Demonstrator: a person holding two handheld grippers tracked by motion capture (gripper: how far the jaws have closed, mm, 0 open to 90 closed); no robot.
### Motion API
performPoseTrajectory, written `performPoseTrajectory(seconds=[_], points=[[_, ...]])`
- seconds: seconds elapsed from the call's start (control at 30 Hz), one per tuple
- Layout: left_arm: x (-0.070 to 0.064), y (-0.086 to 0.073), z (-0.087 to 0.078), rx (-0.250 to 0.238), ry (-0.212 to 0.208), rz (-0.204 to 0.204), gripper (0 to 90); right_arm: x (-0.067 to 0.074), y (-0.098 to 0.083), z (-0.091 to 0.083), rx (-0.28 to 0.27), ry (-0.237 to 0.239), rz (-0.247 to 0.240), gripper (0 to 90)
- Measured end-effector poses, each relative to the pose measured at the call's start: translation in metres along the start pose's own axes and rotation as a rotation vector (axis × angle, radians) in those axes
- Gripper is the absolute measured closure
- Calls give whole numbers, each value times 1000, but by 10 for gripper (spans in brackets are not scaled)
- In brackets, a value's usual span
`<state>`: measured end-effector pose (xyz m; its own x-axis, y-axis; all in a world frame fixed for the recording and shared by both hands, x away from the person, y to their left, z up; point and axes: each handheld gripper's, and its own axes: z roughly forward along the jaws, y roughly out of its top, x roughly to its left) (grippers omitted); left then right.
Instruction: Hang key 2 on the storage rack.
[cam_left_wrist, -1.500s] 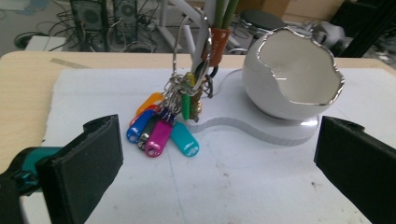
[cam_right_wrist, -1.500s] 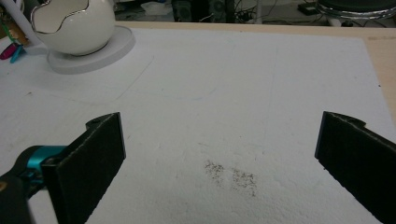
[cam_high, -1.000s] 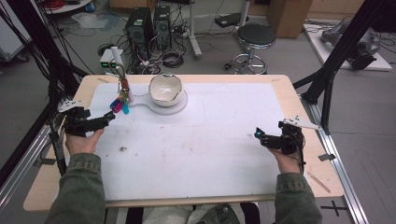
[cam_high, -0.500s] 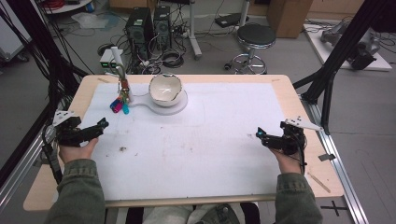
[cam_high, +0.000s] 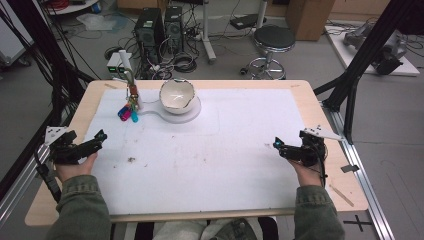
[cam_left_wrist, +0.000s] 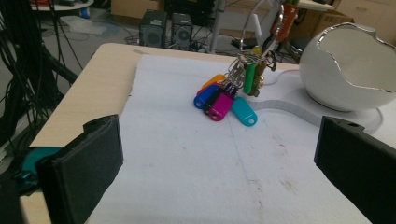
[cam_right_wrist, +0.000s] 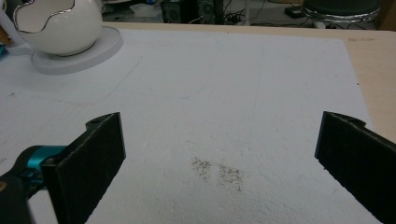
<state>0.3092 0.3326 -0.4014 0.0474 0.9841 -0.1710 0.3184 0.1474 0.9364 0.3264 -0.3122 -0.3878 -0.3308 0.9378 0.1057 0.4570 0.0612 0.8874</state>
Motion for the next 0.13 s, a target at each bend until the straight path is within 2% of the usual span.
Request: performPoseTrajectory(seconds=[0.13], points=[[-1, -1, 2, 12, -2, 14, 16, 0, -1, 1, 2, -1, -4, 7]])
